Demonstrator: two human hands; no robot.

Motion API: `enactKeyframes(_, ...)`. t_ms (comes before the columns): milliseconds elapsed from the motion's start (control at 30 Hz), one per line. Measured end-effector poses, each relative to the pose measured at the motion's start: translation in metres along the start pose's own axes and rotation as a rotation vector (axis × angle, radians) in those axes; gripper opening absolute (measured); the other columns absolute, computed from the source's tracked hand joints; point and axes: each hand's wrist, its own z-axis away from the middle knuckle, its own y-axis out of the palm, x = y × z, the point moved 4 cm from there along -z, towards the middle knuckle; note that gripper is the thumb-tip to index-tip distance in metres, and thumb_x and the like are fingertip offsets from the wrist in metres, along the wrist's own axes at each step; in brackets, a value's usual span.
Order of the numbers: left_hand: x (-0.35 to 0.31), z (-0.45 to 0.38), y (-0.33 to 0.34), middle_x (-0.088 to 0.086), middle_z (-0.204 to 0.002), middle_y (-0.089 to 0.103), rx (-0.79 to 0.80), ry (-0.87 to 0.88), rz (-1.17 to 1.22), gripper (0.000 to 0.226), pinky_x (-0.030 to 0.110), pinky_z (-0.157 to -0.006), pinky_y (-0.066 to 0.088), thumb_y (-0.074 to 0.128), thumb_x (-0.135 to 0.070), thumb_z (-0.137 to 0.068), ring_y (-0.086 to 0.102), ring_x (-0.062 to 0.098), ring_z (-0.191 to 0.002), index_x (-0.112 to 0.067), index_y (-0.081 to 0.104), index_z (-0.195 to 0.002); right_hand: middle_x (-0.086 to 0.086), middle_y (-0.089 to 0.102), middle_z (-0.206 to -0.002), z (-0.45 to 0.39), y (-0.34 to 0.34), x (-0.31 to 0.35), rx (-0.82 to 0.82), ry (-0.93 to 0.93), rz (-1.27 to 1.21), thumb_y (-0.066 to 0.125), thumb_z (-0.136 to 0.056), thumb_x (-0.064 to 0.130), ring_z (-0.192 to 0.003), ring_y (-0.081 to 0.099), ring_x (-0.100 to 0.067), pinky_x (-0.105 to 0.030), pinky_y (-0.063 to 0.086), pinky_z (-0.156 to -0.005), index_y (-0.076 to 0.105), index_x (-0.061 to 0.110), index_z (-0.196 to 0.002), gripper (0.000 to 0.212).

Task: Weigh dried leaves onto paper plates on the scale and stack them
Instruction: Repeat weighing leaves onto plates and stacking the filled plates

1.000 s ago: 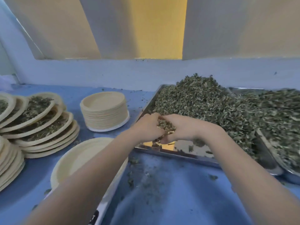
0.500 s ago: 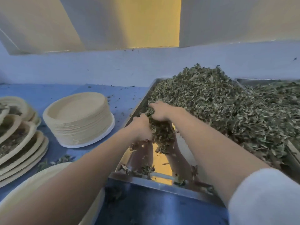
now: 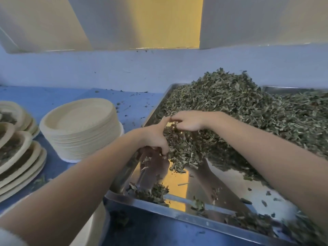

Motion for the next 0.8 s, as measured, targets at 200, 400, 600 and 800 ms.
enactKeyframes(200, 0.0, 0.022, -0.001, 0.001, -0.151, 0.025, 0.125, 0.085, 0.016, 0.113, 0.034, -0.08, 0.05, 0.074, -0.004, -0.074, 0.064, 0.022, -0.088, -0.037, -0.004, -0.148, -0.002, 0.032, -0.151, 0.031, 0.012, -0.004, 0.076, -0.036, -0.068, 0.035, -0.098, 0.024, -0.125, 0.039, -0.016, -0.029, 0.03, -0.097, 0.033, 0.027, -0.145, 0.046)
enactKeyframes(400, -0.013, 0.034, 0.009, 0.011, -0.157, 0.004, 0.282, -0.075, -0.297, 0.132, 0.033, -0.096, 0.037, 0.081, -0.042, -0.066, 0.056, 0.025, -0.113, -0.032, -0.024, -0.145, -0.003, -0.003, -0.155, 0.076, 0.025, -0.03, 0.356, 0.161, 0.102, 0.076, -0.056, 0.066, -0.14, 0.019, -0.028, -0.046, 0.026, -0.112, -0.017, 0.037, -0.146, 0.133)
enactKeyframes(600, -0.029, 0.015, 0.023, 0.012, -0.125, 0.042, 0.148, -0.03, -0.163, 0.074, 0.029, -0.067, 0.057, 0.079, -0.021, -0.068, 0.062, 0.024, -0.091, -0.018, 0.041, -0.13, -0.014, 0.043, -0.122, 0.033, 0.042, 0.006, 0.094, 0.086, -0.079, 0.081, -0.065, 0.026, -0.098, 0.06, -0.027, -0.031, 0.053, -0.085, 0.04, 0.006, -0.127, 0.077)
enactKeyframes(800, -0.02, 0.028, 0.02, -0.003, -0.075, 0.047, -0.156, 0.028, -0.077, 0.032, 0.019, -0.05, 0.033, 0.07, -0.013, -0.073, 0.047, 0.016, -0.072, -0.013, 0.043, -0.089, -0.011, 0.07, -0.095, 0.031, 0.036, 0.024, -0.049, 0.093, -0.167, 0.077, -0.068, 0.017, -0.084, 0.065, -0.023, -0.028, 0.047, -0.064, 0.065, 0.003, -0.101, 0.038)
